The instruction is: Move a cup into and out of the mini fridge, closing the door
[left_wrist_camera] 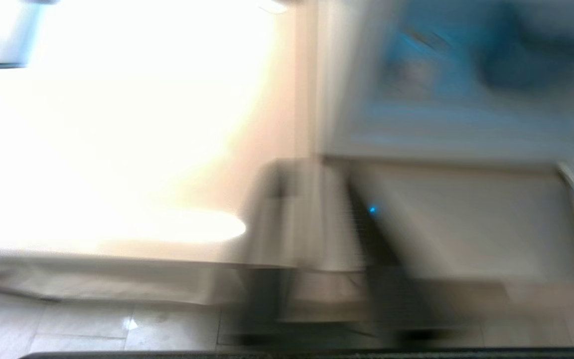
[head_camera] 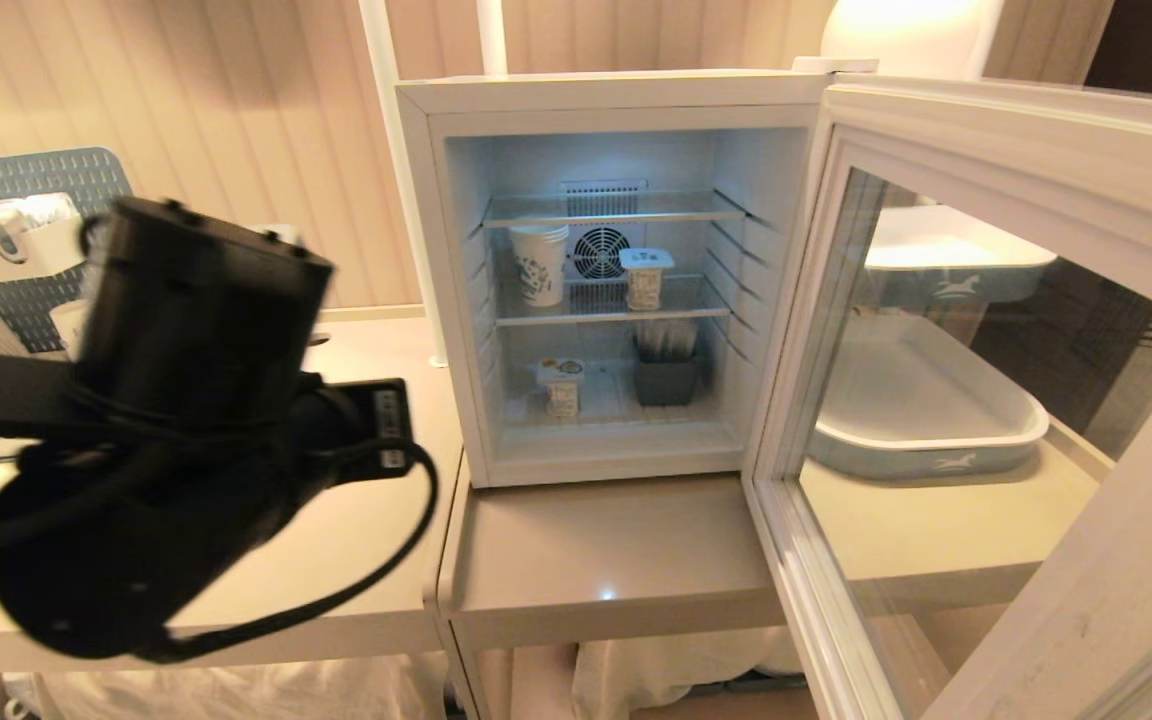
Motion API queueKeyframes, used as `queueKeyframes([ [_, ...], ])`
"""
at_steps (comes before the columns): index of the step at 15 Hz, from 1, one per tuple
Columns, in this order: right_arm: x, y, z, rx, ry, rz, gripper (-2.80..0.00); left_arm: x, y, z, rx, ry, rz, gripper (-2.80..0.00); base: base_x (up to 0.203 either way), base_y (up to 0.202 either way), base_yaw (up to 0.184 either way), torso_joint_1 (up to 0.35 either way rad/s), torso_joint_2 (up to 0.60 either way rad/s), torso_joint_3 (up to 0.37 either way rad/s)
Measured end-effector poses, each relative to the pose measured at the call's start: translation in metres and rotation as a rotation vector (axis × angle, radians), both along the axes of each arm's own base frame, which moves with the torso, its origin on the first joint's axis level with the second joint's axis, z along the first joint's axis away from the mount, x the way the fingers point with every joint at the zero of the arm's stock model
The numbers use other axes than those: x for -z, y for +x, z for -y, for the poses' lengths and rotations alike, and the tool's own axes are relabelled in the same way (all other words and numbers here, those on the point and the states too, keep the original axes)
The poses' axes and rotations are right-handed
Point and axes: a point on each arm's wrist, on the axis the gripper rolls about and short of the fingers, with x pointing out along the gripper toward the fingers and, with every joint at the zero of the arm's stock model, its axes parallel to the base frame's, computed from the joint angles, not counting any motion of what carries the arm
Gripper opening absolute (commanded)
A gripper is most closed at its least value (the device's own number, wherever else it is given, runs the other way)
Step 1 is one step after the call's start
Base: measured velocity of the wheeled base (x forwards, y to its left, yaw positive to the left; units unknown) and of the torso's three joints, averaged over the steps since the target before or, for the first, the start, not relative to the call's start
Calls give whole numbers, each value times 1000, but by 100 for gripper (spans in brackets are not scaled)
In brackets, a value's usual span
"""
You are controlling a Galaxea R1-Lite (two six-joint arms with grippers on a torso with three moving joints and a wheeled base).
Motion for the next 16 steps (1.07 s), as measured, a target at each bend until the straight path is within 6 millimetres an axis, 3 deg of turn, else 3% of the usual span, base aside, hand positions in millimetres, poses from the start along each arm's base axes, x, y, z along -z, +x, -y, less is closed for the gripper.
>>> queueKeyframes([
  [4,0,0,0,0,-1,-1,-280,-32,-73,-98,-196,-13,105,-280,0,0,0,0,0,0],
  [7,0,0,0,0,-1,-1,-280,-24,-141,-152,-363,18,196,-280,0,0,0,0,0,0],
  [9,0,0,0,0,-2,0,-280,-5,-187,-167,-397,26,253,-280,0,0,0,0,0,0],
  [11,0,0,0,0,-2,0,-280,19,-216,-168,-347,-21,273,-280,0,0,0,0,0,0],
  [16,0,0,0,1,-1,-3,-280,51,-228,-157,51,-140,219,-280,0,0,0,0,0,0],
])
